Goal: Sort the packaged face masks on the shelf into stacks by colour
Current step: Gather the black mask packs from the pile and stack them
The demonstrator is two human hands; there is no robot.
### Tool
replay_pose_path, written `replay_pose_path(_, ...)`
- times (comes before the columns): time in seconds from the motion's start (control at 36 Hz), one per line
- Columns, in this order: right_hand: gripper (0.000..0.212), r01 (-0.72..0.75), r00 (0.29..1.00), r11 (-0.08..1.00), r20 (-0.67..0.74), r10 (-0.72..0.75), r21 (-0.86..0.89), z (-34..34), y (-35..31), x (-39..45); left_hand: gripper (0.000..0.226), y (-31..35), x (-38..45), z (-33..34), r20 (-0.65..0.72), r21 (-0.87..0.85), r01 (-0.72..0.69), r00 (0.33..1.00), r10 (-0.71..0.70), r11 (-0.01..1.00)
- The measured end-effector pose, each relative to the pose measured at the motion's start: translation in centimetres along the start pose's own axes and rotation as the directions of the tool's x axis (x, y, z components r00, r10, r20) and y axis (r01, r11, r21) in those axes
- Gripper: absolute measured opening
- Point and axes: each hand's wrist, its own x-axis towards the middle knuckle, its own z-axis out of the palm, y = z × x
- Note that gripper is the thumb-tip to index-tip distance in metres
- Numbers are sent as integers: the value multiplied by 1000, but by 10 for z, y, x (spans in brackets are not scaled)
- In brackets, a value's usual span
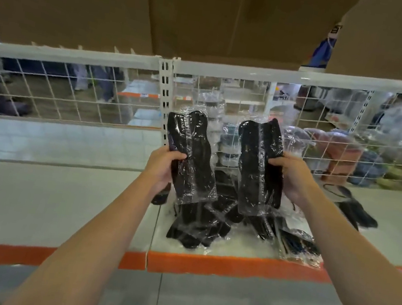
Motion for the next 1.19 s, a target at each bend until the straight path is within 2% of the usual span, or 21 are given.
replay_pose_path(0.08, 16, -35, 999, 970, 13, 33, 240, 14, -5, 1, 16, 4, 1, 1, -172, -156, -13, 985, -14, 988)
replay_pose_path(0.14, 12, -90, 996, 873, 47, 76, 479, 28, -5, 4, 16, 5, 3, -3, -270, -300, -48, 962, -37, 953)
replay_pose_path(0.19, 12, -120, 993, 834, 52, 110, 538, 52, 2, 9, 14, 6, 1, -6, -306, -377, -88, 951, -35, 922)
replay_pose_path(0.25, 14, -165, 986, 889, 39, 164, 428, 81, 15, 14, 19, 5, -2, -7, -316, -431, -102, 948, -45, 896)
replay_pose_path(0.31, 15, -248, 969, 924, 68, 239, 292, 112, 33, 15, 6, 5, -8, -6, -331, -436, -102, 942, -54, 894)
replay_pose_path(0.39, 4, -310, 949, 912, 150, 278, 267, 154, 47, 9, 20, 7, -18, -8, -278, -393, -92, 960, -22, 915)
replay_pose_path(0.47, 19, -277, 955, 909, 191, 226, 312, 184, 48, 7, 21, 10, -29, -27, -176, -199, -149, 978, 114, 968)
replay_pose_path(0.53, 22, -247, 964, 913, 176, 198, 324, 201, 48, 11, 9, 13, -30, -42, -87, -23, -213, 974, 211, 977)
replay_pose_path(0.61, 17, -190, 981, 941, 103, 167, 279, 227, 50, 12, 45, 17, -28, -57, 29, 205, -331, 943, 333, 921)
replay_pose_path(0.69, 11, -120, 991, 970, 80, 105, 210, 251, 50, 10, 47, 26, -30, -66, 28, 253, -373, 925, 378, 893)
replay_pose_path(0.83, 10, -95, 970, 995, 228, 83, 39, 272, 43, 10, 23, 34, -18, -98, -60, 210, -250, 962, 268, 945)
replay_pose_path(0.89, 9, -126, 963, 991, 233, 135, -52, 276, 44, 12, 34, 40, -12, -107, -72, 179, -211, 971, 227, 961)
replay_pose_path(0.94, 40, -185, 964, 976, 172, 204, -118, 279, 47, 15, 30, 51, -5, -118, -142, 29, -195, 970, 197, 980)
replay_pose_path(1.0, 61, -207, 974, 966, 60, 219, -153, 279, 51, 20, 17, 63, 6, -135, -187, -64, -169, 970, 154, 984)
replay_pose_path(1.03, 66, -186, 982, 961, -3, 189, -203, 277, 54, 24, 9, 69, 11, -144, -186, -40, -144, 973, 135, 989)
replay_pose_path(1.08, 73, -130, 991, 926, -78, 109, -355, 271, 59, 29, 16, 76, 21, -161, -163, 101, -68, 983, 84, 992)
replay_pose_path(1.14, 62, -66, 996, 884, -81, 32, -463, 264, 62, 30, 17, 78, 28, -173, -107, 233, 5, 994, 20, 972)
replay_pose_path(1.19, 50, -27, 1000, 867, -23, 18, -497, 262, 65, 24, 14, 75, 30, -176, -42, 338, 43, 999, -31, 940)
